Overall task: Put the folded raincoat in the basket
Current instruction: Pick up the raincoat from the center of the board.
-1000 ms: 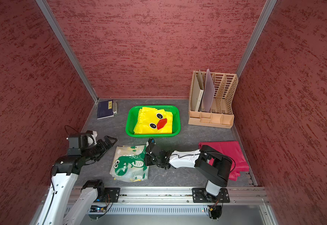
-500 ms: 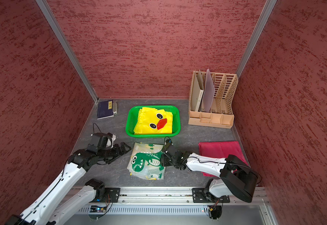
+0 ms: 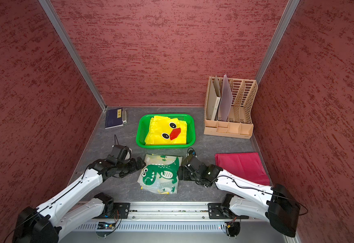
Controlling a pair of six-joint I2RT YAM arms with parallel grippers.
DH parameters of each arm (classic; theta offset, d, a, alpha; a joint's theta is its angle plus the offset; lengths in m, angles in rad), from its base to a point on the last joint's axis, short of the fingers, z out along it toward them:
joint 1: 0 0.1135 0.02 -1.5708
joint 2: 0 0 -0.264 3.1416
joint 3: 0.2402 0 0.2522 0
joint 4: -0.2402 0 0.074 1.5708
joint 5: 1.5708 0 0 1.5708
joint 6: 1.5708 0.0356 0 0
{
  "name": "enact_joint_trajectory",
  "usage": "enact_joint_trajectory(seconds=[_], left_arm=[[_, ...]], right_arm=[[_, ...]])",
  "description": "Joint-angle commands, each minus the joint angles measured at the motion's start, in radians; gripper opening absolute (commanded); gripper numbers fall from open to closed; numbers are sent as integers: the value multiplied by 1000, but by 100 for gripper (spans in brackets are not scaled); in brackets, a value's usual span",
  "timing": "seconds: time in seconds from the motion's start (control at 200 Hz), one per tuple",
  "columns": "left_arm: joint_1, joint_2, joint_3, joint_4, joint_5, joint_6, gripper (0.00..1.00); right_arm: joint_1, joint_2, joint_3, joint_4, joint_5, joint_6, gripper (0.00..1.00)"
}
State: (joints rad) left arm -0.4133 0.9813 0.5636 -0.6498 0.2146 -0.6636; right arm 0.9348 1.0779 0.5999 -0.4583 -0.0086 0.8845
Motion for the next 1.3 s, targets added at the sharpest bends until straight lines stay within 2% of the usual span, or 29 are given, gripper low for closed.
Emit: enact_joint_trajectory(seconds=[0.0, 0.15, 0.351, 0.486, 0.917, 1.077, 1.227, 1.297], left_arm=[[4, 46, -29, 160, 76, 26, 100], [4, 107, -31, 170, 62, 50, 100], [-1, 78, -72, 167, 55, 61, 100], [-1, 68, -111, 192, 62, 65, 95], [-37, 57, -214, 330, 117, 35, 88], [-63, 66, -224, 380, 121, 22, 80], [-90, 70, -222, 395, 120, 12, 72], [-101, 67, -222, 396, 120, 4, 68]], right_arm=[[-4, 27, -37, 97, -55, 64, 82], [-4, 142, -21, 150, -77, 83, 82], [-3, 232, -5, 235, -88, 96, 82], [-2, 293, 20, 235, -95, 83, 81], [0, 406, 15, 349, -122, 116, 76], [3, 422, 23, 326, -110, 111, 71], [6, 436, 46, 290, -106, 105, 56], [15, 444, 67, 263, -97, 99, 53]])
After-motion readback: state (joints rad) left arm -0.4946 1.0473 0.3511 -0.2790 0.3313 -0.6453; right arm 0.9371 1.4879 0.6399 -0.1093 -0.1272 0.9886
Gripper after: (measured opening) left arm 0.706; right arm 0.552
